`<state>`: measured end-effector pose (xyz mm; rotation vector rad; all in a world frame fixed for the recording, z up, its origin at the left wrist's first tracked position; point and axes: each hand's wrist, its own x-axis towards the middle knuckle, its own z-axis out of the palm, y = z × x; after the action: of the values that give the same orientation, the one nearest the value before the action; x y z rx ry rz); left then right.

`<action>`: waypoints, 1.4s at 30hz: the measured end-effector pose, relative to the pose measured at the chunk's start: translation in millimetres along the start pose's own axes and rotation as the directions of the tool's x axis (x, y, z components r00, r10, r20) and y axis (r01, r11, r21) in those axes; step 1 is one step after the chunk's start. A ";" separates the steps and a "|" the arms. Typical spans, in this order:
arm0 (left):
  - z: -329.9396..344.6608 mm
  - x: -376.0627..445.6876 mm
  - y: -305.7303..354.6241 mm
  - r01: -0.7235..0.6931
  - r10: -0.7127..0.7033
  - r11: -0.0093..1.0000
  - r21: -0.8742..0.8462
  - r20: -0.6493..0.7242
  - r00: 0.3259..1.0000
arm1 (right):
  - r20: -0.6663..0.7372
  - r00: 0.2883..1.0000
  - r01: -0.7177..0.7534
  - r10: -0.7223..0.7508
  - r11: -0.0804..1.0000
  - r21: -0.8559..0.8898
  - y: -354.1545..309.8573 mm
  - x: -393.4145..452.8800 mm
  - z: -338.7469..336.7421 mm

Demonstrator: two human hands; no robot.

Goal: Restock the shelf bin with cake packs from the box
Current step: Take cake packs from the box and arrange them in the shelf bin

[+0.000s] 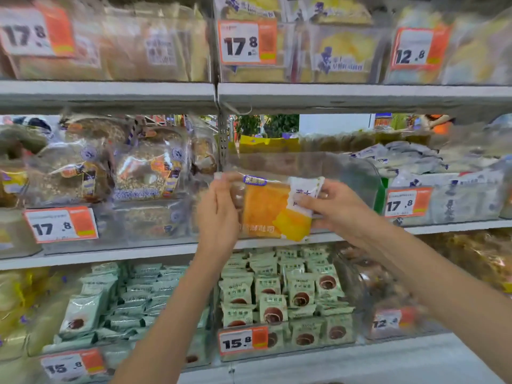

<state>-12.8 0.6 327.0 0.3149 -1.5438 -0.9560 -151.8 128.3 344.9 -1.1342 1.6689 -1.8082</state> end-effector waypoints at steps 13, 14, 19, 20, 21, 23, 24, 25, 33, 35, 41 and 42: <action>42.5 58.1 -96.6 -0.631 0.590 0.217 0.745 0.414 0.693 | -0.219 0.974 -0.089 0.051 0.982 -0.166 -2.2 175.2 -23.6; 44.2 59.1 -99.9 -0.632 0.630 0.216 0.745 0.388 0.673 | -0.230 0.971 -0.107 0.065 0.979 -0.175 7.7 190.3 -18.0; 51.0 57.8 -111.2 -0.610 0.735 0.204 0.766 0.292 0.612 | -0.173 0.952 -0.290 0.253 0.927 -0.240 42.0 255.7 8.8; 51.3 57.6 -113.0 -0.608 0.741 0.203 0.767 0.285 0.607 | -0.152 0.943 -0.330 0.297 0.901 -0.283 47.0 266.3 10.9; 51.9 57.4 -115.3 -0.608 0.746 0.204 0.767 0.281 0.604 | -0.135 0.939 -0.343 0.316 0.883 -0.321 51.3 274.7 11.6; 52.7 57.7 -119.4 -0.604 0.751 0.210 0.769 0.269 0.603 | -0.107 0.944 -0.329 0.312 0.881 -0.338 62.4 291.3 11.9; 52.8 58.3 -120.0 -0.604 0.751 0.214 0.768 0.266 0.605 | -0.096 0.947 -0.322 0.308 0.889 -0.327 71.6 300.9 11.0; 53.0 58.3 -120.4 -0.606 0.750 0.213 0.767 0.269 0.605 | -0.087 0.951 -0.309 0.296 0.901 -0.305 79.8 305.9 12.6; 55.8 56.6 -122.2 -0.605 0.756 0.225 0.764 0.255 0.603 | -0.207 0.971 -0.217 0.120 0.809 -0.547 123.6 325.8 5.7; 56.0 56.4 -122.2 -0.599 0.752 0.235 0.766 0.248 0.611 | -0.213 0.958 -0.278 0.194 0.820 -0.501 122.2 324.0 10.5; 57.2 55.3 -123.6 -0.582 0.758 0.220 0.783 0.238 0.607 | -0.085 0.942 -0.330 0.323 0.857 -0.395 117.4 317.8 17.2; 57.5 55.6 -123.9 -0.576 0.758 0.217 0.788 0.236 0.608 | -0.042 0.929 -0.353 0.368 0.846 -0.400 113.2 317.3 17.0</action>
<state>-117.9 -92.0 281.1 0.3033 -1.5930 0.5842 -344.4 -147.7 322.6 -0.9110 2.1294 -1.2361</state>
